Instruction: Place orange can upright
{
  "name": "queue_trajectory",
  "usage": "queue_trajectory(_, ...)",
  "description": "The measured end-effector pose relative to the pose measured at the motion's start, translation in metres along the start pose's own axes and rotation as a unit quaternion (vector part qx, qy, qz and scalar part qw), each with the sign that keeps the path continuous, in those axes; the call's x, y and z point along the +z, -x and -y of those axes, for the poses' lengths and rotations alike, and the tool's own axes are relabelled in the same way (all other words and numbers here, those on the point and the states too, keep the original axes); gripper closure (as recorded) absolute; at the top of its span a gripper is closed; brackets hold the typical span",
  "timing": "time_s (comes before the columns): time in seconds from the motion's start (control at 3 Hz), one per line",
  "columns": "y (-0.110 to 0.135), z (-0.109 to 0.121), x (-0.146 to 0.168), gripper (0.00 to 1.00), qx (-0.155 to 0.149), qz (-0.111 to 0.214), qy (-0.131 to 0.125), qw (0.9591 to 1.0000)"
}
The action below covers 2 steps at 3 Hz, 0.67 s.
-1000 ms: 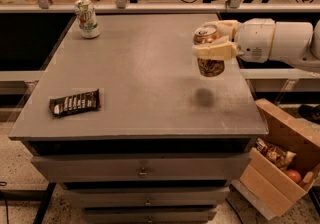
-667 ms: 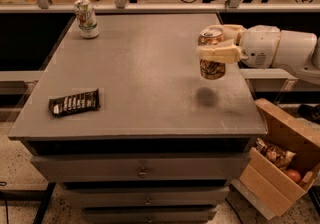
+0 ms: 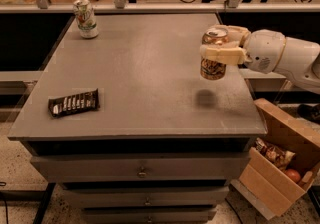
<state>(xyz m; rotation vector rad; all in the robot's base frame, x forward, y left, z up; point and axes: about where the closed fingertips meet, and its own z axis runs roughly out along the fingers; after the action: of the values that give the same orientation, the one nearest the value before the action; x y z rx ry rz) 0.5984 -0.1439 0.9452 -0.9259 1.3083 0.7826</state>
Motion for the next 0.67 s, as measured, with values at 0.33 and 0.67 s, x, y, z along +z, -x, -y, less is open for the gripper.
queue_trajectory(0.33,0.000,-0.001,-0.010,0.82,0.007,0.003,-0.001,1.0000)
queue_trajectory(0.67,-0.002,-0.004,-0.022,0.59,0.028,0.010,0.007,0.9995)
